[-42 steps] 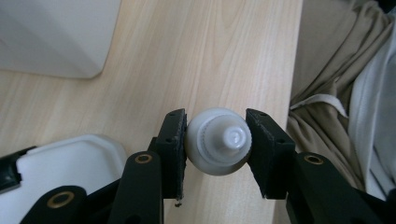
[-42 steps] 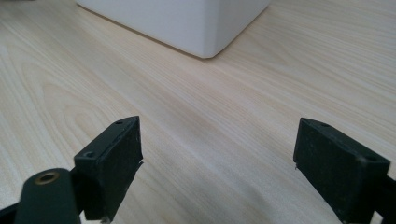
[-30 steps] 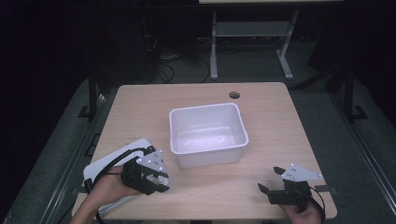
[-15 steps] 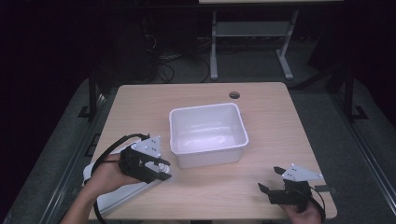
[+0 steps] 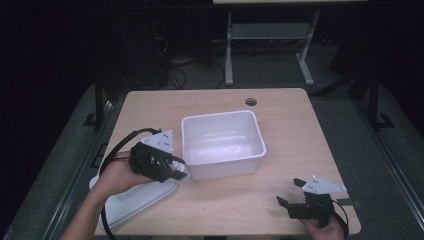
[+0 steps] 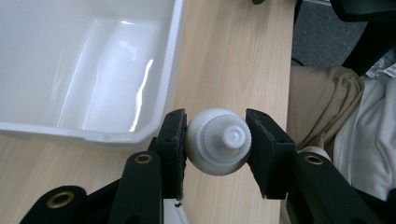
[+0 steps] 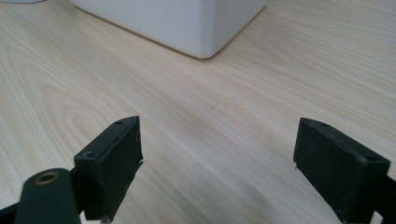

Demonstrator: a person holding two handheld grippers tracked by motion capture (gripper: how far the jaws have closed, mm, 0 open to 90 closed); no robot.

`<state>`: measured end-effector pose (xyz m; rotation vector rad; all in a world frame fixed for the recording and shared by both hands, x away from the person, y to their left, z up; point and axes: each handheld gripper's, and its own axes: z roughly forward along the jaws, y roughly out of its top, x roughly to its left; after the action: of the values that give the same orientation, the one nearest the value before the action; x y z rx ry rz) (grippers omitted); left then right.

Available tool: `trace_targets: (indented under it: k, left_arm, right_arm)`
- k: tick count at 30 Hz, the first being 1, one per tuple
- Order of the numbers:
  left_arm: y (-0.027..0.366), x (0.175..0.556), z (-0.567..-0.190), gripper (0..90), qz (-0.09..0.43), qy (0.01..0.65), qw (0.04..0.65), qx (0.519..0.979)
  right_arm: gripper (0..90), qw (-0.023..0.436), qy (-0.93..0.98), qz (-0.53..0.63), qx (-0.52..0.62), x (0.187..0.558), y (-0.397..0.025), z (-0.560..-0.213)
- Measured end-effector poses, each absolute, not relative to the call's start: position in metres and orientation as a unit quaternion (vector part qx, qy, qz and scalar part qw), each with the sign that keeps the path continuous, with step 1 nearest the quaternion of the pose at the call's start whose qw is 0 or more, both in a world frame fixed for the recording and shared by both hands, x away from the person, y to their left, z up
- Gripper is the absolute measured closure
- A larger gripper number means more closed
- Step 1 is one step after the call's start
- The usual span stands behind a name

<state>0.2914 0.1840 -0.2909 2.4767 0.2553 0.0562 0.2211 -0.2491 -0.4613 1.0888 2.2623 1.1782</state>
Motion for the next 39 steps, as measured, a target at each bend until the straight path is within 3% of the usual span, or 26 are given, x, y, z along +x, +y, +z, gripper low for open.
trace_targets:
  k: [19,39]
  left_arm:
    - [0.172,0.331,-0.281,59.7,0.044,0.12,0.317,0.94]
    - [0.155,0.358,-0.302,59.6,0.039,0.146,0.289,0.945]
  right_arm:
    - [14.9,0.181,0.799,0.424,0.386,0.222,-0.252,-0.462]
    - [14.8,0.179,0.797,0.429,0.385,0.222,-0.254,-0.462]
